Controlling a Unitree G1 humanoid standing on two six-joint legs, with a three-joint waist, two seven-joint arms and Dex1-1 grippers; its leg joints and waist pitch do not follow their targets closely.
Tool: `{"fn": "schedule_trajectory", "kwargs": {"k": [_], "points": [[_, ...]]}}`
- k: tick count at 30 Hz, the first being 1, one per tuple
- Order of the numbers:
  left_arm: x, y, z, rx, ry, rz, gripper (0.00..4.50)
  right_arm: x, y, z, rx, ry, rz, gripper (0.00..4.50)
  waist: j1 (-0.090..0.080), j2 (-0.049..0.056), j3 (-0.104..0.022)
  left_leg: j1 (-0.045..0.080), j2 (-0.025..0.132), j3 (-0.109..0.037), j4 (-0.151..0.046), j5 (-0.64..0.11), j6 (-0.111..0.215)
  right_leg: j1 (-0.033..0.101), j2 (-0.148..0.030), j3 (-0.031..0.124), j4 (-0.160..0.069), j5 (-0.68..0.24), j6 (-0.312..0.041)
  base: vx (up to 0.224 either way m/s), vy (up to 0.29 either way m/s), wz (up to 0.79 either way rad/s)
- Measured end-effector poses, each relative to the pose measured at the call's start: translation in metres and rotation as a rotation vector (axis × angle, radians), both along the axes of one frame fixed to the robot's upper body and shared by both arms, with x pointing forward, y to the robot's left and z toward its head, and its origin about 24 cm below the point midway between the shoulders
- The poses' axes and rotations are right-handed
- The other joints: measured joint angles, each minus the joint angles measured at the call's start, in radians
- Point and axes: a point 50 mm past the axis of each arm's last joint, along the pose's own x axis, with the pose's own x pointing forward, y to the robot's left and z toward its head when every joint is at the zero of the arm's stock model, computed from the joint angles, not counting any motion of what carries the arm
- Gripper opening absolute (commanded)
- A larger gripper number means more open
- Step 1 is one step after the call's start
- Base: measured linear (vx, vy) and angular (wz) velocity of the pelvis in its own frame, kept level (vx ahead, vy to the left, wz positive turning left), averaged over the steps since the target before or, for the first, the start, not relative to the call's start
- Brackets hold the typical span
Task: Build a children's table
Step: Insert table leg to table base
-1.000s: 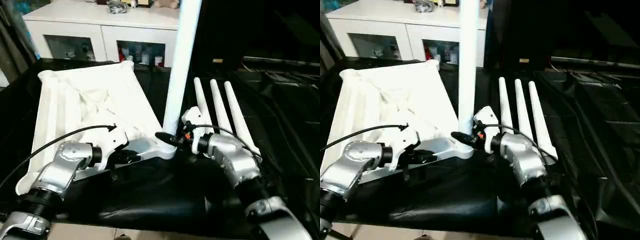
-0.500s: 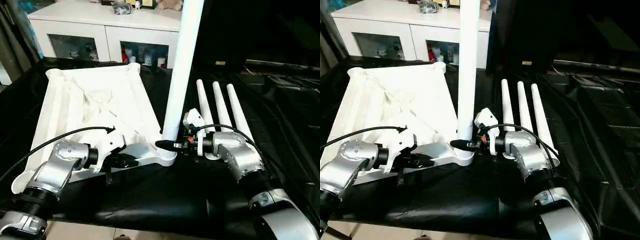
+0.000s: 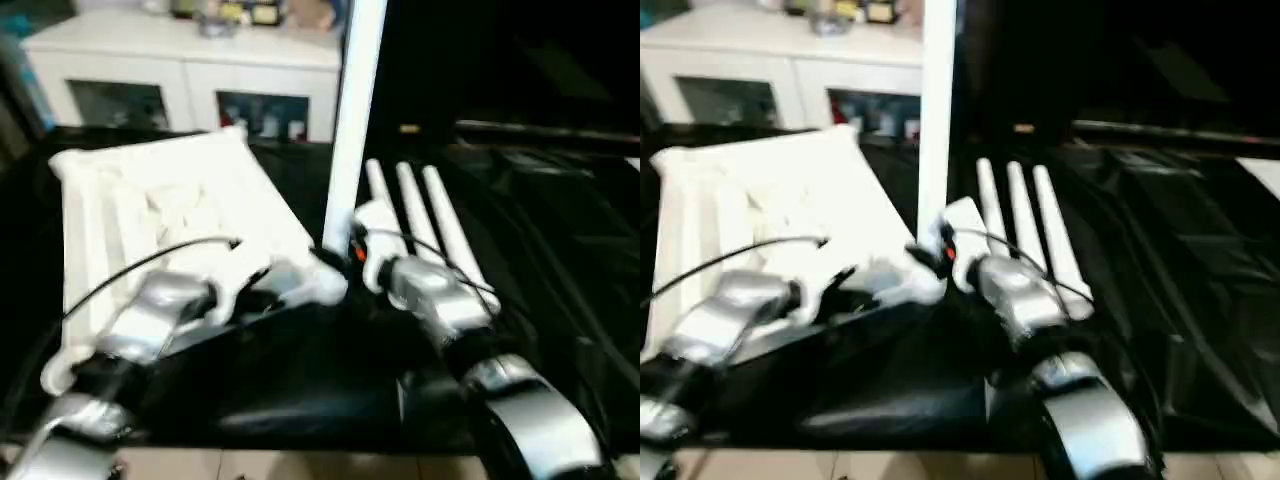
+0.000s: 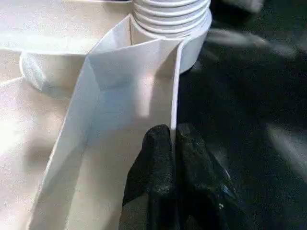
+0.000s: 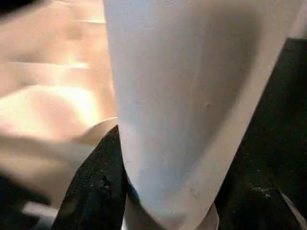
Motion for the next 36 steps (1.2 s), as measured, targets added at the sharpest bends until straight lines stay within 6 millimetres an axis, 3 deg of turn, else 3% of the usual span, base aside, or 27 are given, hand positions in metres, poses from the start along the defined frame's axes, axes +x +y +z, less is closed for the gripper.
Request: {"fn": "schedule_trajectory", "kwargs": {"k": [2, 3, 4, 5, 6, 7, 8, 9, 11, 17, 23, 28, 36], "points": [[0.007, -0.018, -0.003, -0.006, -0.005, 0.061, 0.0, 0.004, 0.003, 0.0, -0.033, -0.008, -0.11, 1.91, -0.002, 0.008, 0.005, 0.002, 0.0, 0.001, -0.007, 0.0, 0.0, 0.011, -0.009, -0.017, -0.01, -0.001, -0.002, -0.052, 0.029, -0.02], [0.009, -0.025, -0.003, -0.004, -0.014, 0.081, 0.0, 0.006, 0.002, 0.001, -0.042, -0.017, -0.147, 1.91, -0.001, 0.009, 0.006, -0.001, 0.001, 0.005, -0.012, 0.0, 0.0, 0.015, -0.013, -0.02, -0.004, -0.004, -0.004, -0.058, 0.026, 0.01], [0.011, -0.03, -0.004, 0.002, -0.017, 0.094, 0.0, 0.006, 0.001, 0.001, -0.038, -0.024, -0.179, 1.91, 0.015, -0.001, 0.007, -0.003, -0.001, 0.031, -0.023, 0.0, 0.0, 0.002, -0.018, 0.006, 0.067, -0.045, -0.029, 0.0, 0.0, 0.0], [0.012, -0.032, -0.004, 0.006, -0.026, 0.096, 0.0, 0.007, -0.001, 0.001, -0.035, -0.027, -0.192, 1.91, 0.023, -0.035, -0.001, 0.006, -0.004, 0.058, -0.024, 0.0, 0.0, -0.007, -0.022, 0.041, 0.094, -0.065, -0.006, 0.0, 0.0, 0.0], [0.013, -0.032, -0.003, 0.006, -0.041, 0.097, 0.0, 0.007, 0.0, 0.002, -0.032, -0.032, -0.197, 1.91, 0.028, -0.049, 0.002, 0.01, -0.005, 0.062, -0.003, -0.019, -0.004, -0.015, -0.028, 0.046, 0.1, -0.059, 0.003, 0.072, -0.126, 0.12], [0.013, -0.032, -0.003, 0.008, -0.044, 0.097, 0.0, 0.007, 0.001, 0.002, -0.029, -0.034, -0.197, 1.91, 0.043, -0.041, 0.003, 0.013, -0.001, 0.038, 0.03, -0.053, -0.002, -0.015, -0.031, 0.038, 0.099, -0.059, 0.003, 0.158, -0.058, -0.37], [0.013, -0.032, -0.002, 0.008, -0.05, 0.092, 0.0, 0.008, 0.001, 0.003, -0.017, -0.039, -0.197, 1.91, 0.057, -0.014, -0.007, 0.015, -0.002, -0.008, 0.038, -0.055, 0.001, -0.013, -0.03, 0.011, 0.093, -0.059, 0.004, 0.158, -0.058, -0.37], [0.013, -0.032, -0.001, 0.009, -0.061, 0.087, 0.0, 0.008, 0.001, 0.004, -0.006, -0.047, -0.199, 1.91, 0.059, -0.009, -0.009, 0.012, 0.0, -0.014, 0.031, -0.035, -0.027, -0.017, -0.029, 0.004, 0.091, -0.057, 0.003, 0.09, 0.028, -0.35], [0.01, -0.026, 0.001, 0.022, -0.093, 0.062, 0.0, 0.007, -0.001, 0.004, 0.043, -0.043, -0.186, 1.91, 0.042, -0.021, -0.012, 0.008, 0.0, -0.009, 0.021, -0.028, -0.031, -0.02, -0.024, 0.009, 0.072, -0.009, -0.006, 0.0, 0.0, 0.0], [-0.003, 0.001, 0.004, 0.04, -0.166, -0.042, 0.0, 0.002, -0.003, 0.004, 0.227, -0.026, -0.061, 1.91, 0.022, -0.02, -0.011, 0.008, 0.003, -0.004, 0.0, -0.028, -0.031, -0.021, -0.02, 0.009, 0.058, -0.005, -0.013, 0.0, 0.0, 0.0], [-0.012, 0.02, 0.012, 0.039, -0.193, -0.109, 0.0, 0.0, -0.007, 0.01, 0.277, -0.03, 0.082, 1.91, 0.008, -0.021, -0.011, -0.012, 0.01, 0.0, 0.0, -0.026, -0.023, -0.038, -0.014, 0.009, 0.055, -0.007, -0.017, 0.025, -0.006, 0.0], [-0.023, 0.032, 0.013, 0.035, -0.175, -0.175, 0.0, -0.004, -0.014, 0.014, 0.233, 0.004, 0.288, 1.91, 0.012, -0.022, -0.011, -0.011, 0.013, 0.003, 0.0, -0.027, -0.022, -0.038, -0.013, 0.007, 0.053, -0.007, -0.019, 0.0, 0.0, 0.0], [-0.029, 0.036, 0.013, 0.019, -0.139, -0.231, 0.0, -0.006, -0.021, 0.019, 0.132, 0.033, 0.477, 1.91, 0.022, -0.025, -0.011, -0.007, 0.016, 0.007, 0.004, -0.027, -0.022, -0.035, -0.013, 0.008, 0.054, -0.007, -0.02, 0.0, 0.0, 0.0]]}}
